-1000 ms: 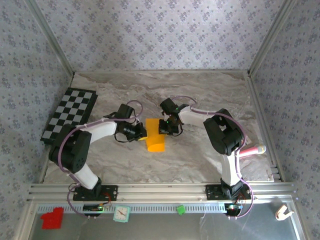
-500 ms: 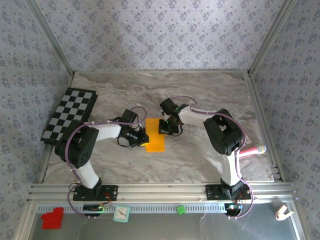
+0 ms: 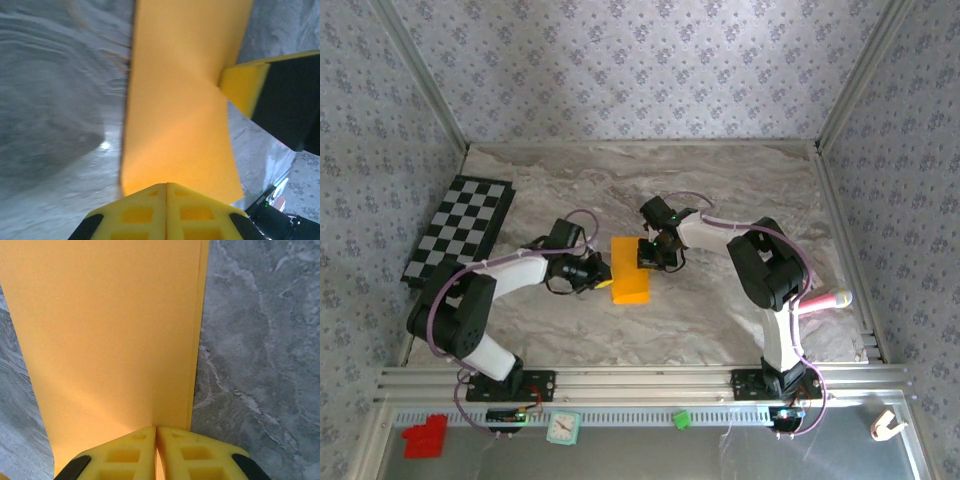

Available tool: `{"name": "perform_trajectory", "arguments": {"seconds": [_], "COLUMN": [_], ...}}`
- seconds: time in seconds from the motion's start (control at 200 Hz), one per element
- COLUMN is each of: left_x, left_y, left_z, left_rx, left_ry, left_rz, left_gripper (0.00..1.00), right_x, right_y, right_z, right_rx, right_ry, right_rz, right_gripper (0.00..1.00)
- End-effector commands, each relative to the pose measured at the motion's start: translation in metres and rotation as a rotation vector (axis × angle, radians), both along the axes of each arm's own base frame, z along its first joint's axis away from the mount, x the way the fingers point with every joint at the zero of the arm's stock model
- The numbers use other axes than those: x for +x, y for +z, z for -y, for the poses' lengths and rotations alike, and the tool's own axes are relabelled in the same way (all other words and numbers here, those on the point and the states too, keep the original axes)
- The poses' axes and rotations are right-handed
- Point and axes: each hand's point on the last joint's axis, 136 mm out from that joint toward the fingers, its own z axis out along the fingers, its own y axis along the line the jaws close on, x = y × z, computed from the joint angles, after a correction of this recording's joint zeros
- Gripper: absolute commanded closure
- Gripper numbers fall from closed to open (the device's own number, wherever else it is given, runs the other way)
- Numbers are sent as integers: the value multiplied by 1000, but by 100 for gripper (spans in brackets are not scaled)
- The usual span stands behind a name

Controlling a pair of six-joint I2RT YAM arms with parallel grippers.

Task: Fold a paper plane with a square sheet of paper (pick it up from the middle)
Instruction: First fold the square sheet of paper in half at the center of the table.

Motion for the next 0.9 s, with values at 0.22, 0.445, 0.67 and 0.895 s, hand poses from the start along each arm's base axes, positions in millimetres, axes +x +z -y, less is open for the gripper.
{"name": "perform_trajectory", "arguments": {"seconds": [0.22, 0.445, 0.67, 0.895], "left_x": [-19, -51, -80, -94], "left_y": [-35, -60, -63, -54], "left_z": [12, -13, -27, -34], "left_rx": [86, 182, 216, 250], "left_ry": [-48, -87, -190, -275], "left_rz": [-100, -177, -180, -147], "left_gripper": [92, 92, 93, 93], "right_x": [-50, -51, -52, -53], "right_y": [-80, -82, -83, -85], "right_z": [68, 68, 70, 70], "right_rx": [-323, -327, -331, -335], "right_ry": [-18, -17, -18, -18], "right_rz": [-183, -187, -192, -195], "right_gripper": [88, 87, 87, 87]}}
